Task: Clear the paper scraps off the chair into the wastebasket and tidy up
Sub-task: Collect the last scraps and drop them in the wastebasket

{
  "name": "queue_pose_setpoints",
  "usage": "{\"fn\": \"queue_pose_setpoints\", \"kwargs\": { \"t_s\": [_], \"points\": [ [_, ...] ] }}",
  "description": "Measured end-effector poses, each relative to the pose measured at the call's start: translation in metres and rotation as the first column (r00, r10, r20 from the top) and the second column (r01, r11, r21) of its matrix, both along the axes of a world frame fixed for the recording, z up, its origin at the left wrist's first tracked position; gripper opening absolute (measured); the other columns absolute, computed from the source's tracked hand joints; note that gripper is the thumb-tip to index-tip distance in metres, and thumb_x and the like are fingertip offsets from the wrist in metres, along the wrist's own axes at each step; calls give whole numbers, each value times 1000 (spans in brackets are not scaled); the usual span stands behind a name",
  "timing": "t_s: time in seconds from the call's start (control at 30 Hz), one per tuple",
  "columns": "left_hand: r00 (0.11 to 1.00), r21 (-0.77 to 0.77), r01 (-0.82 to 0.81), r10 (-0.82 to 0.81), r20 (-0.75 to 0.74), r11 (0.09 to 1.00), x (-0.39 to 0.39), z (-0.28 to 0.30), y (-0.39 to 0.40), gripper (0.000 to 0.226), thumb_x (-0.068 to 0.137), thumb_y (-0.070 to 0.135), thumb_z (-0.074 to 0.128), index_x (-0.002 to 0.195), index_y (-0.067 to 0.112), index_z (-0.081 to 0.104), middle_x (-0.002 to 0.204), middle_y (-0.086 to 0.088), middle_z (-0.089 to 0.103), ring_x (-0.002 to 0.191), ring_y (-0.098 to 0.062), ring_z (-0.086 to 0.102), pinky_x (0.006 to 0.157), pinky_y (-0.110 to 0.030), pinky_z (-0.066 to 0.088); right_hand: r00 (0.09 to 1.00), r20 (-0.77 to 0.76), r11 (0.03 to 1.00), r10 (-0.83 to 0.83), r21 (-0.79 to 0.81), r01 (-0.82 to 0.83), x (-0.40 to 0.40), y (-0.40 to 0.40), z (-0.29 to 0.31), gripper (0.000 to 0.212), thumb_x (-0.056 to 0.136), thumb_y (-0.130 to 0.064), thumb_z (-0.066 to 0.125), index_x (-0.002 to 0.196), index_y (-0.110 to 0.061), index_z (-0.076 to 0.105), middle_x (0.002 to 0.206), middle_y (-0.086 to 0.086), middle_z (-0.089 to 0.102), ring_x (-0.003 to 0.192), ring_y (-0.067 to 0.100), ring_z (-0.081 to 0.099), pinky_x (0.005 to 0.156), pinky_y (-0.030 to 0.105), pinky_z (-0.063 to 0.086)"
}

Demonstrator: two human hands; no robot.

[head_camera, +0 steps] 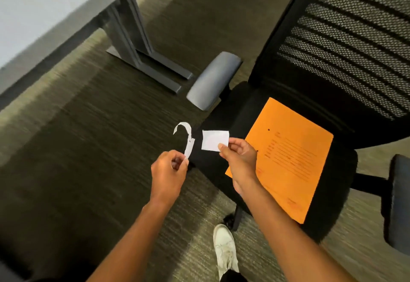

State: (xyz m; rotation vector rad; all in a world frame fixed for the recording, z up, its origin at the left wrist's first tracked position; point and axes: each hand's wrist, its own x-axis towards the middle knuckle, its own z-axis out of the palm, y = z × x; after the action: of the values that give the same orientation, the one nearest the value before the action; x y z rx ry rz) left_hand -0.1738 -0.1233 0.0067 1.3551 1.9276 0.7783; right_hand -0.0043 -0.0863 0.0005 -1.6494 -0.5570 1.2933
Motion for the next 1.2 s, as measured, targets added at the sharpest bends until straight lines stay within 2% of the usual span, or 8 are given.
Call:
{"fn": "queue_pose_setpoints", "kwargs": {
  "t_s": [0.27, 0.6, 0.77, 0.87, 0.97, 1.03, 1.13, 1.2],
  "points": [
    [976, -15, -217, 218, 19, 976, -96, 8, -108, 12, 82, 13, 73, 75, 21, 66, 77, 3, 65, 67, -4, 62, 61, -4, 44, 978, -111, 981, 176, -62, -183, -113, -95, 1, 21, 79, 0, 74, 96, -10, 66, 92, 7, 73, 83, 14, 71, 66, 19, 55],
    [861, -58, -507, 508, -5, 860, -219, -2, -258, 11, 81, 13, 74, 76, 20, 67, 70, 4, 69, 66, -8, 64, 61, -8, 45, 884, -186, 883, 429, -119, -454, -268, -219, -4, 21, 77, 7, 72, 87, -11, 65, 84, 9, 72, 72, 10, 69, 61, 18, 53],
    [748, -118, -660, 664, -7, 742, -274, -8, -332, 4, 85, 18, 70, 83, 21, 68, 75, 7, 71, 72, -7, 67, 71, -30, 56, 780, -156, 766, 605, -154, -625, -337, -280, -7, 19, 77, 3, 73, 88, -11, 67, 87, 9, 73, 76, 12, 70, 70, 23, 58],
    [719, -102, -693, 695, -21, 714, -300, -14, -372, 6, 87, 19, 68, 82, 24, 68, 74, 10, 70, 73, -4, 66, 67, -23, 51, 717, -127, 698, 685, -168, -697, -372, -313, -13, 20, 78, 3, 73, 85, -15, 65, 82, 3, 72, 73, 8, 69, 67, 19, 57],
    [682, -120, -729, 731, -40, 674, -321, -24, -410, 3, 87, 19, 68, 85, 18, 69, 74, 8, 70, 73, -4, 65, 62, -16, 45, 646, -83, 621, 759, -206, -756, -402, -345, -26, 20, 78, 1, 73, 90, -13, 65, 85, 3, 72, 79, 15, 71, 69, 21, 57],
    [658, -153, -749, 751, -52, 645, -333, -32, -434, 4, 87, 16, 68, 84, 14, 69, 73, 6, 70, 73, -7, 66, 63, -20, 47, 596, -35, 571, 802, -246, -783, -418, -365, -36, 18, 78, 2, 72, 94, -7, 67, 89, 9, 72, 83, 21, 71, 76, 27, 58],
    [631, -195, -769, 772, -74, 609, -351, -45, -467, 4, 86, 11, 68, 86, 8, 70, 76, -3, 73, 74, -17, 68, 69, -30, 51, 504, 79, 503, 860, -291, -814, -441, -392, -46, 15, 78, -2, 72, 92, -6, 71, 88, 10, 74, 78, 18, 69, 80, 30, 58],
    [630, -200, -770, 772, -87, 606, -360, -51, -481, 2, 84, 5, 68, 85, 7, 69, 75, -4, 71, 74, -19, 67, 67, -28, 48, 438, 173, 471, 882, -309, -826, -452, -404, -52, 14, 77, -5, 73, 91, -6, 73, 87, 12, 75, 78, 20, 69, 80, 31, 57]
  ]
}}
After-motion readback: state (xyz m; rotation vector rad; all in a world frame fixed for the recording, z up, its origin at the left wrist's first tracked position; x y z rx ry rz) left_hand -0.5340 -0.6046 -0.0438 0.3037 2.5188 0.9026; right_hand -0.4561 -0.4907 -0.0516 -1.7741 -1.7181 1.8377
